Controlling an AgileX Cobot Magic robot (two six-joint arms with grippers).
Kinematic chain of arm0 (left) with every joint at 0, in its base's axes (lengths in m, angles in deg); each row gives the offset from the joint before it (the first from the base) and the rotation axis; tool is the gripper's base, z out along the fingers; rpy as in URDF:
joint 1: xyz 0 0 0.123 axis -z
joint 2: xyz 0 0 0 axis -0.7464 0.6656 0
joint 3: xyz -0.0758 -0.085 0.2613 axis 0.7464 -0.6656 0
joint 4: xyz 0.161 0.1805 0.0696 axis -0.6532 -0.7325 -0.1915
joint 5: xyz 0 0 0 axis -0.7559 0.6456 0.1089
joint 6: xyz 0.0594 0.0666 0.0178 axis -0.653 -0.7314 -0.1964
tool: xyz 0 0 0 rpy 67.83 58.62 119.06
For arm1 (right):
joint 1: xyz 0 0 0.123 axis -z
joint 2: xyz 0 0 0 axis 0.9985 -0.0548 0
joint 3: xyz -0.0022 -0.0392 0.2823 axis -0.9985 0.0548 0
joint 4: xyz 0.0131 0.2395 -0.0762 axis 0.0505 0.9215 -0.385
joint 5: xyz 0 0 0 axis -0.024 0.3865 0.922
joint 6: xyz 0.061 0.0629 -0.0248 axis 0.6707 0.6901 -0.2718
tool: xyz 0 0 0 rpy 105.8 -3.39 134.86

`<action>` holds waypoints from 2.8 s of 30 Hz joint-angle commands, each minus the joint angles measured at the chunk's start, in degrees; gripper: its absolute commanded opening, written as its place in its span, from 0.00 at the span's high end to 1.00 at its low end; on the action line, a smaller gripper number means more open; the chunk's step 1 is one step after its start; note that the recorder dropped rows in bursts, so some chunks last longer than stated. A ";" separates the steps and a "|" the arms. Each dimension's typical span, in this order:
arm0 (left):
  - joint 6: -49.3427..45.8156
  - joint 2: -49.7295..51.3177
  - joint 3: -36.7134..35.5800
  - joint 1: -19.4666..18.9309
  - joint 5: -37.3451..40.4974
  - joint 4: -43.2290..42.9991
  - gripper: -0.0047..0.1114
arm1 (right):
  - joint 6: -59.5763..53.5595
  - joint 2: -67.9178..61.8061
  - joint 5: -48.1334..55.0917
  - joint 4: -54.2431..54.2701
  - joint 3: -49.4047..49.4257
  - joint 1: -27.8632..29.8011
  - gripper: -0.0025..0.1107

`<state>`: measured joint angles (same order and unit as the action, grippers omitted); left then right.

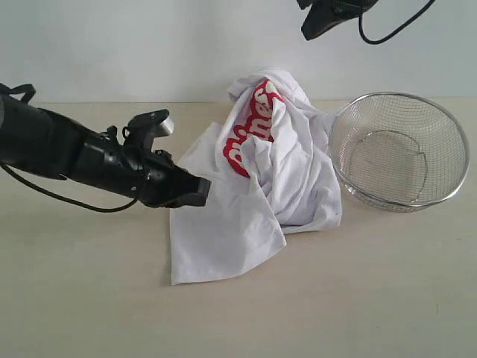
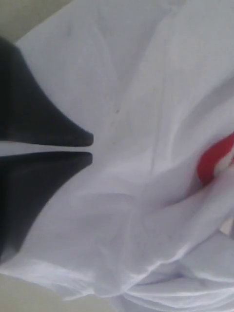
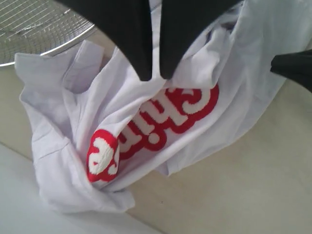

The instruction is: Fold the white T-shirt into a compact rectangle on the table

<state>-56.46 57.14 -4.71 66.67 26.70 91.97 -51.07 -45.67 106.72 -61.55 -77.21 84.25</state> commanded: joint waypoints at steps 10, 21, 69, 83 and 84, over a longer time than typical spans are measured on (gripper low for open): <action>-0.23 6.56 5.13 0.15 -9.05 -1.58 0.92 | -0.26 0.47 2.48 2.03 5.49 -3.27 0.98; 1.97 7.50 11.56 -8.26 -16.16 -8.80 0.92 | -3.41 0.47 2.48 2.37 21.57 -8.79 0.98; 24.53 7.71 8.08 1.47 2.17 -33.55 0.92 | 2.36 0.48 -1.42 -9.99 28.93 -13.24 0.98; 33.88 11.34 10.35 -7.85 -6.99 -44.81 0.92 | 1.21 0.48 -4.07 -5.28 33.19 -13.34 0.98; 33.88 11.86 11.14 -8.74 -6.85 -45.03 0.92 | 0.28 0.48 -4.04 -4.48 33.19 -13.34 0.98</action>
<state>-23.08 64.85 6.40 60.84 21.69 51.66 -48.61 -45.67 103.50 -68.51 -44.62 70.80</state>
